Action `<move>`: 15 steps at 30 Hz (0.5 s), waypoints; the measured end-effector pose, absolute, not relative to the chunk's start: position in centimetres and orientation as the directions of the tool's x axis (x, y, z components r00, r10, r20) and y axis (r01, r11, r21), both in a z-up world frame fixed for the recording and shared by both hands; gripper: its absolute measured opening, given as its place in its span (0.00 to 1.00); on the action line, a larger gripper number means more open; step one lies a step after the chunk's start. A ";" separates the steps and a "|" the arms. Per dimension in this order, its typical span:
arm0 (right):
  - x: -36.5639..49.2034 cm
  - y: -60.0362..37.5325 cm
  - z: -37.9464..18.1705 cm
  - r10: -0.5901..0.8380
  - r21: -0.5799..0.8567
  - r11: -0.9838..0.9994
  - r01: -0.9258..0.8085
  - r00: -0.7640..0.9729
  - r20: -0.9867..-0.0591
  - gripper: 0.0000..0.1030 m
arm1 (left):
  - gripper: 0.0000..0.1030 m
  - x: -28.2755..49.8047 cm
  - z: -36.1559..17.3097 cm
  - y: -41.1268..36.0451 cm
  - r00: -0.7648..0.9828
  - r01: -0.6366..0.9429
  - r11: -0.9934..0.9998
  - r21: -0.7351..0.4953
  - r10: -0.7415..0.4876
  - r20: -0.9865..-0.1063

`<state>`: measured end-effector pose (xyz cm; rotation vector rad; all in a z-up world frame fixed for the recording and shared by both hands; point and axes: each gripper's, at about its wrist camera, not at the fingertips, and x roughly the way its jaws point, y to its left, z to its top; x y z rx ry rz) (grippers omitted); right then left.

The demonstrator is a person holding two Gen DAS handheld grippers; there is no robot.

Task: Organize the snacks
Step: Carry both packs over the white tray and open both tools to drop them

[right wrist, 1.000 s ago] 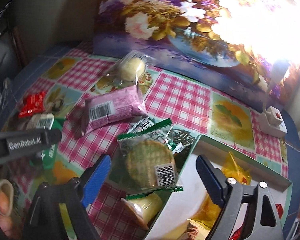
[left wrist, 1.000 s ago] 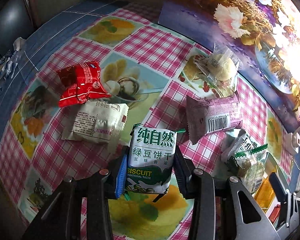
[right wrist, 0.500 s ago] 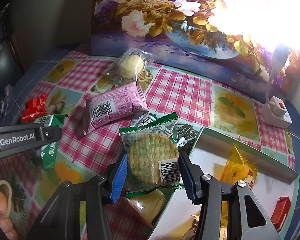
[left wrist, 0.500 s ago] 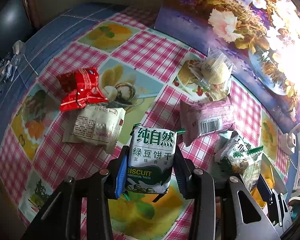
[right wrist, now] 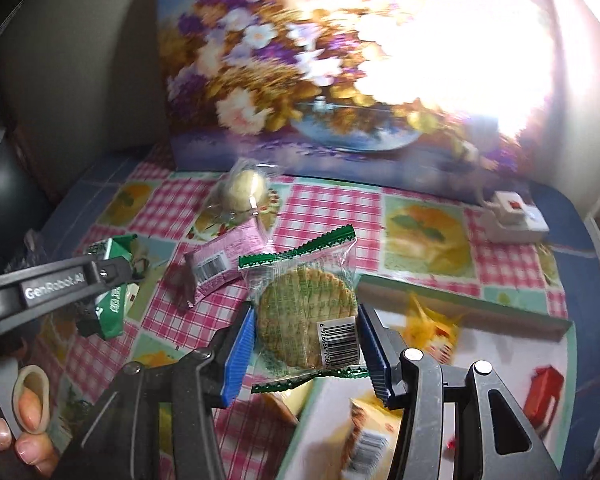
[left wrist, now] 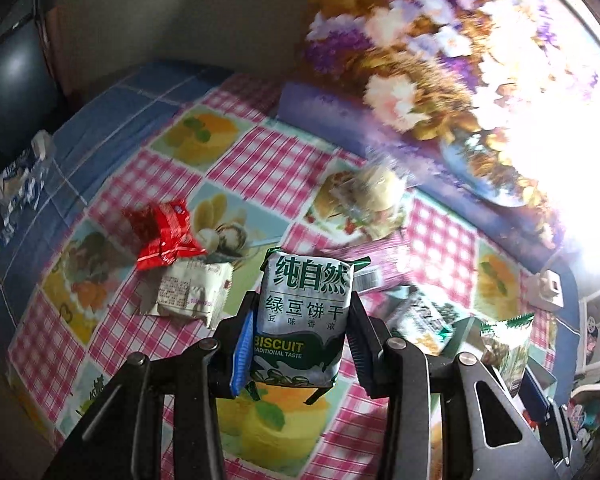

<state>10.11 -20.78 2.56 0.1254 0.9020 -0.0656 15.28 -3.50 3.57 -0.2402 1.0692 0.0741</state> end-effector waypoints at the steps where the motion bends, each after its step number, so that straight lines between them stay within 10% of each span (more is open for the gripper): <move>1: 9.8 -21.2 2.8 -0.011 0.086 0.988 0.127 0.619 -0.785 0.52 | 0.42 15.0 4.1 -4.0 0.493 -0.159 0.974 -0.162 -0.064 -0.868; 15: 3.6 -30.2 4.9 -0.118 0.178 0.900 0.398 0.616 -0.779 0.52 | 0.42 11.8 6.6 -12.8 0.521 0.100 0.979 -0.178 -0.204 -0.829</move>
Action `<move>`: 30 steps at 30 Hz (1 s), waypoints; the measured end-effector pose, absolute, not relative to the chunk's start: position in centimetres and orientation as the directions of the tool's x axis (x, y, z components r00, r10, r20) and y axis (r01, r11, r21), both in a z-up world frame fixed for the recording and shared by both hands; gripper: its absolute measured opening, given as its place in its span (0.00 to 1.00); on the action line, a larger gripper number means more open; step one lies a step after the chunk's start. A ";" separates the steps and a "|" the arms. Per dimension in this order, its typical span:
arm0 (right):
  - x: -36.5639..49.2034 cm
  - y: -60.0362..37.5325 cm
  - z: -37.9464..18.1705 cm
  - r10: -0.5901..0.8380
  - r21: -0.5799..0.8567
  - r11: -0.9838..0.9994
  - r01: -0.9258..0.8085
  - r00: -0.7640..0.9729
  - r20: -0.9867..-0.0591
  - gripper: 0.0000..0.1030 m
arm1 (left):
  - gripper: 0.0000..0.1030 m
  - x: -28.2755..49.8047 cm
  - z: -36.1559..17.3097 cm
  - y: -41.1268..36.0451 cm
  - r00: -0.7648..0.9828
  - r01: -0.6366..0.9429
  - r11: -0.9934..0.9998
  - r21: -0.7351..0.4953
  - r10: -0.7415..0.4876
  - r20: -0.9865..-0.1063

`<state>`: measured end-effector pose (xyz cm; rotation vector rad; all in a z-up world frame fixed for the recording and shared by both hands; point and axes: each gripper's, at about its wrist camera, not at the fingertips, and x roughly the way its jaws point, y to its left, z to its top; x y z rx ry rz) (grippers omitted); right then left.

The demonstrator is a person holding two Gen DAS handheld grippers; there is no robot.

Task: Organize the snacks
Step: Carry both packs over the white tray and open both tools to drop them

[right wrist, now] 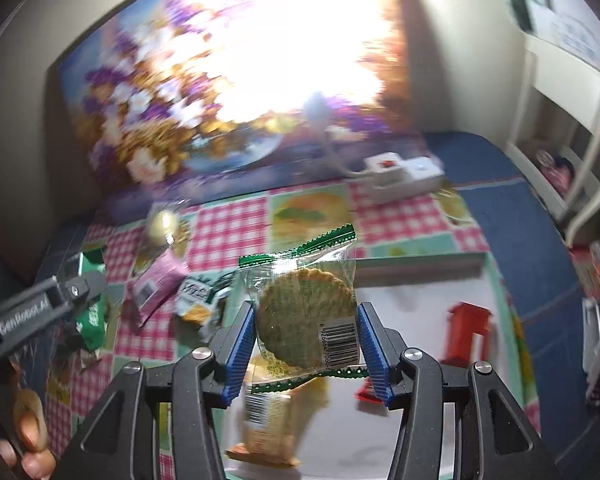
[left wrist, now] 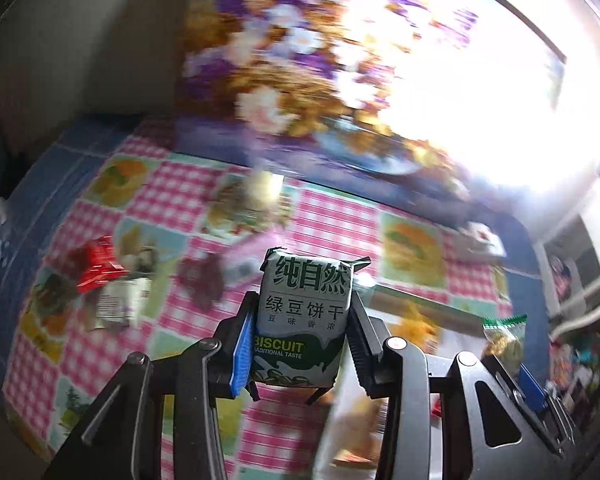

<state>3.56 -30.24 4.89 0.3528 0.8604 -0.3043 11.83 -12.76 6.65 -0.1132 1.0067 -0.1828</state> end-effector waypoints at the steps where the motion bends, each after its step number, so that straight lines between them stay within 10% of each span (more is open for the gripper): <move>1: 3.1 -30.9 5.0 -0.121 0.191 0.889 0.416 0.617 -0.778 0.52 | 0.42 11.5 6.6 -13.8 0.513 0.130 0.974 -0.184 -0.225 -0.828; 30: -2.1 -40.1 0.8 -0.097 0.304 0.712 0.633 0.517 -0.851 0.52 | 0.43 6.7 2.0 -26.6 0.308 0.438 0.892 -0.108 -0.262 -0.915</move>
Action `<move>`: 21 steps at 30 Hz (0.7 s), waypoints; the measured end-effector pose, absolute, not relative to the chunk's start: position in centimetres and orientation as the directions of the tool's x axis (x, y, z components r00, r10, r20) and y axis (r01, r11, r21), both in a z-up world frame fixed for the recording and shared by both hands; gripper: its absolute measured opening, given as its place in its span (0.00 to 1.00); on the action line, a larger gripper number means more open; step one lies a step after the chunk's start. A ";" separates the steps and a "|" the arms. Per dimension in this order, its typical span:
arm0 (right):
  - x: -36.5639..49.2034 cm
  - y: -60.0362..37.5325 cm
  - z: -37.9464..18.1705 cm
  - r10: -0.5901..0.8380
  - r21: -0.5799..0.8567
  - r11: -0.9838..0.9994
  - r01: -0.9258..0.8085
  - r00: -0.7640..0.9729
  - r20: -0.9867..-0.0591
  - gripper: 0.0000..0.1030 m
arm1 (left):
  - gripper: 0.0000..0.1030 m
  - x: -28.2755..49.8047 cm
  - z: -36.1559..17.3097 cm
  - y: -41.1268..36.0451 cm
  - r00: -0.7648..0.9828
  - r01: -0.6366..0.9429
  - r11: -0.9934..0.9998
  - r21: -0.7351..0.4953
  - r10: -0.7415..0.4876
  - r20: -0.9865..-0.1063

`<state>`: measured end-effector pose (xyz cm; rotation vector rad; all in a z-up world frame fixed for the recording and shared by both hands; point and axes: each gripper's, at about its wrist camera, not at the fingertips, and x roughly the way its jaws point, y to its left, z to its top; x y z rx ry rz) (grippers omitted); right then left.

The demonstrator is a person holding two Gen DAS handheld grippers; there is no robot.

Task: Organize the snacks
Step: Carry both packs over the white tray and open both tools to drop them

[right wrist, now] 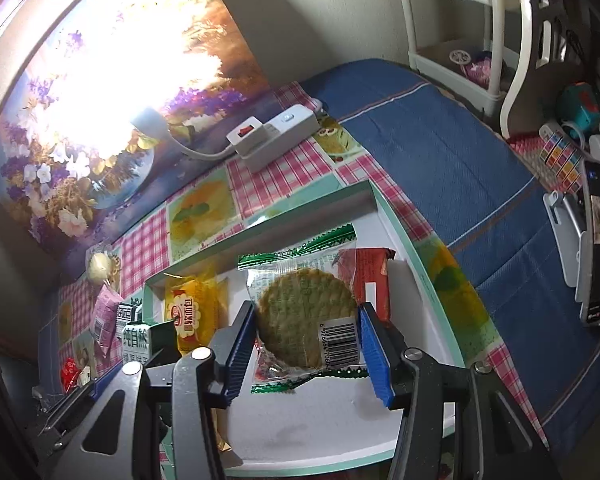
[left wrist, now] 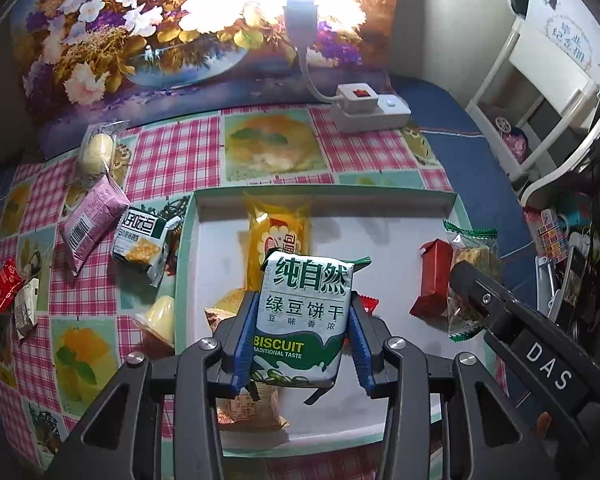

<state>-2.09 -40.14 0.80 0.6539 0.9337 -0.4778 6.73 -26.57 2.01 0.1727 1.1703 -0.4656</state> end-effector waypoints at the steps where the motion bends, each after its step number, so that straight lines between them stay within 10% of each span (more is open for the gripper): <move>1: -2.0 -40.2 0.7 -0.094 0.305 0.711 0.634 0.515 -0.852 0.52 | 0.43 6.8 1.9 -26.6 0.307 0.439 0.892 -0.106 -0.259 -0.916; 21: -0.8 -40.0 -2.2 -0.030 0.299 0.716 0.631 0.456 -0.889 0.52 | 0.43 7.0 0.5 -27.1 0.268 0.459 0.885 -0.077 -0.221 -0.938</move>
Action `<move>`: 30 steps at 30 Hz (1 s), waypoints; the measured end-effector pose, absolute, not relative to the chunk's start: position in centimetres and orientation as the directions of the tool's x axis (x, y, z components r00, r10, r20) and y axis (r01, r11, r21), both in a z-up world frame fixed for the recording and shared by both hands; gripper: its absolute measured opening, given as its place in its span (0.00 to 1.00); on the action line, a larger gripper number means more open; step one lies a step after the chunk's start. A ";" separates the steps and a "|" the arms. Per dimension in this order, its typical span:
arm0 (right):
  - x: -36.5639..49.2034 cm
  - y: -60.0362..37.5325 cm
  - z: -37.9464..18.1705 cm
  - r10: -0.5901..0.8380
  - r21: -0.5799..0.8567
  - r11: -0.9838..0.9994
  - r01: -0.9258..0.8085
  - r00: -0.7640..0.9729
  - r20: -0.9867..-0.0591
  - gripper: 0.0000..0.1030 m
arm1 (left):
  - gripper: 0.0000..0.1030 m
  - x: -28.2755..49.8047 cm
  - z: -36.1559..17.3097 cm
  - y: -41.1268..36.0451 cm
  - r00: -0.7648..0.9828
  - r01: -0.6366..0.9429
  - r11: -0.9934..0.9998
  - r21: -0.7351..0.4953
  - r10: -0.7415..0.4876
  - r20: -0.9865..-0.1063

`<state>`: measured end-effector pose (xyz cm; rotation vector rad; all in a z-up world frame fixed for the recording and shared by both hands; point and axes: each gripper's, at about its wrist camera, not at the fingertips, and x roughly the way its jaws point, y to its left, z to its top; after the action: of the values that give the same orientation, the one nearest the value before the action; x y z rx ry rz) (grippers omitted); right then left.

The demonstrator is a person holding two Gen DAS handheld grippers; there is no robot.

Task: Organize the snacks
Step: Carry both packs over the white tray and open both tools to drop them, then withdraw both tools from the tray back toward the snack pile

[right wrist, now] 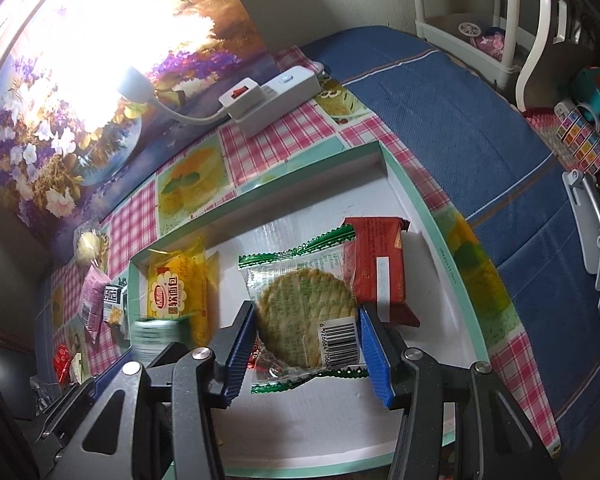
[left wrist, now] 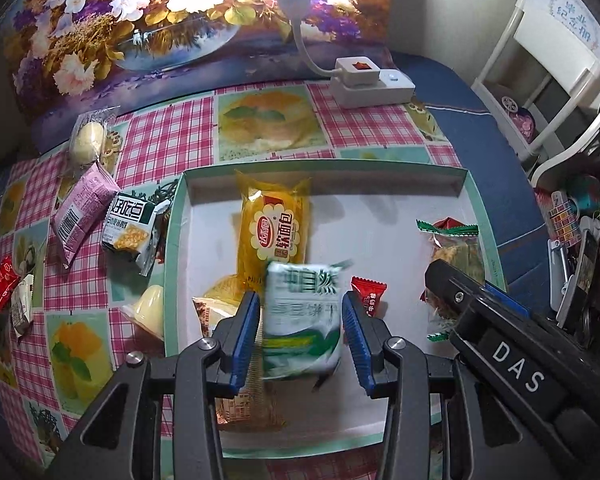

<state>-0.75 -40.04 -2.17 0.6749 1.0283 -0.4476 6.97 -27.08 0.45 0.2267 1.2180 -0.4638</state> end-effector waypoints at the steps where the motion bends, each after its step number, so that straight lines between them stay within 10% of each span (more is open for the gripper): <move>1: -0.7 -40.0 -2.3 -0.027 0.300 0.716 0.631 0.454 -0.890 0.52 | 0.44 7.0 0.4 -27.1 0.267 0.459 0.885 -0.075 -0.217 -0.939; 30: -0.5 -39.9 -1.7 -0.038 0.297 0.717 0.631 0.461 -0.887 0.59 | 0.59 7.9 1.1 -25.5 0.289 0.411 0.908 -0.077 -0.210 -0.934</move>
<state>-0.46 -39.89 -1.66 0.6706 1.0196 -0.4517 7.87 -25.51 1.07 0.1917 1.2098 -0.4174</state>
